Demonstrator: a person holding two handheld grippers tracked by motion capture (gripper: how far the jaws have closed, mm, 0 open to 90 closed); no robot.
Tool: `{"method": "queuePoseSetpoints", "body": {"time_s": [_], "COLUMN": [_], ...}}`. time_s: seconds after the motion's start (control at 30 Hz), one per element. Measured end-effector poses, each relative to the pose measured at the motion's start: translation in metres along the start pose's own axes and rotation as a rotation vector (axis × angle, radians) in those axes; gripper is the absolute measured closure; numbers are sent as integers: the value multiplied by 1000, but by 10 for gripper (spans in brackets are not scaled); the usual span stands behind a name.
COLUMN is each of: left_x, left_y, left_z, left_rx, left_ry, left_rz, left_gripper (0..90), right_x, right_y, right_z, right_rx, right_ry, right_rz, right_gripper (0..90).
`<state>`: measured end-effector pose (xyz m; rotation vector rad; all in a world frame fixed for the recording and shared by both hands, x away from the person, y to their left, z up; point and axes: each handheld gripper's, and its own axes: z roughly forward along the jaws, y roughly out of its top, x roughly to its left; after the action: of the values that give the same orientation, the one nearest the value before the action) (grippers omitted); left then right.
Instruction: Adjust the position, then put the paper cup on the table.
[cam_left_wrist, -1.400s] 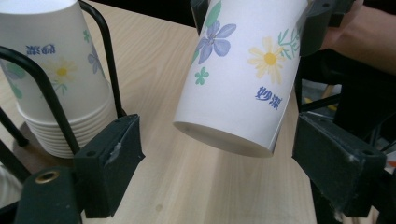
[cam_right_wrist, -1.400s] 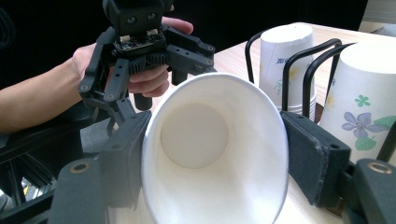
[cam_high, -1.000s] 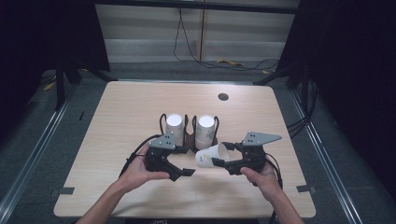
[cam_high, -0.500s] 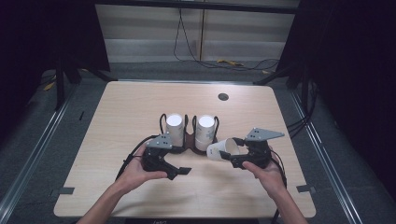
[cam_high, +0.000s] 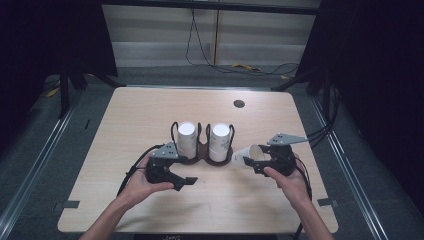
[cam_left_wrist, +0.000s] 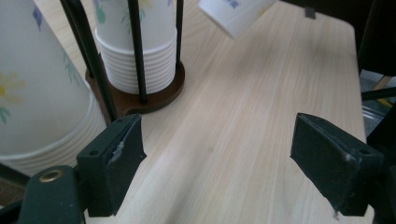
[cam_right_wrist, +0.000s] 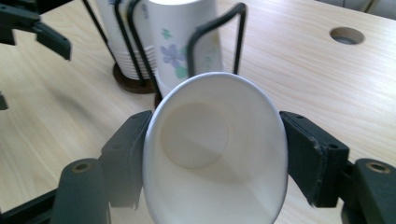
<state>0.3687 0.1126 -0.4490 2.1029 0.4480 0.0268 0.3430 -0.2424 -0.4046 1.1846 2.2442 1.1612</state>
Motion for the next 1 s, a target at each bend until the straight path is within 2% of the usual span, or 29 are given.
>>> {"method": "queuePoseSetpoints", "body": {"time_s": [0.2, 0.27, 0.43, 0.6, 0.77, 0.87, 1.0], "left_x": [0, 0, 0, 4, 10, 13, 13], "left_y": [-4, -4, -5, -8, -13, -17, -22], "left_z": [-1, -2, -2, -3, -5, -5, -8], "left_rx": [9, 2, 9, 3, 12, 20, 32], "left_ry": [-1, -4, -5, 5, 12, 24, 35], "left_rz": [2, -16, -9, -28, -46, -62, -65], "left_gripper": [171, 170, 170, 170, 168, 161, 161], "right_x": [-13, -17, -26, -36, -46, -52, -58], "right_y": [4, 6, 8, 12, 19, 22, 25], "right_z": [1, 4, 12, 17, 21, 26, 33], "right_rx": [36, 53, 75, 107, 150, 165, 212], "right_ry": [-48, -62, -71, -113, -119, -132, -147], "right_rz": [22, 22, 35, 40, 69, 77, 72], "right_gripper": [292, 292, 291, 292, 294, 293, 290]}}
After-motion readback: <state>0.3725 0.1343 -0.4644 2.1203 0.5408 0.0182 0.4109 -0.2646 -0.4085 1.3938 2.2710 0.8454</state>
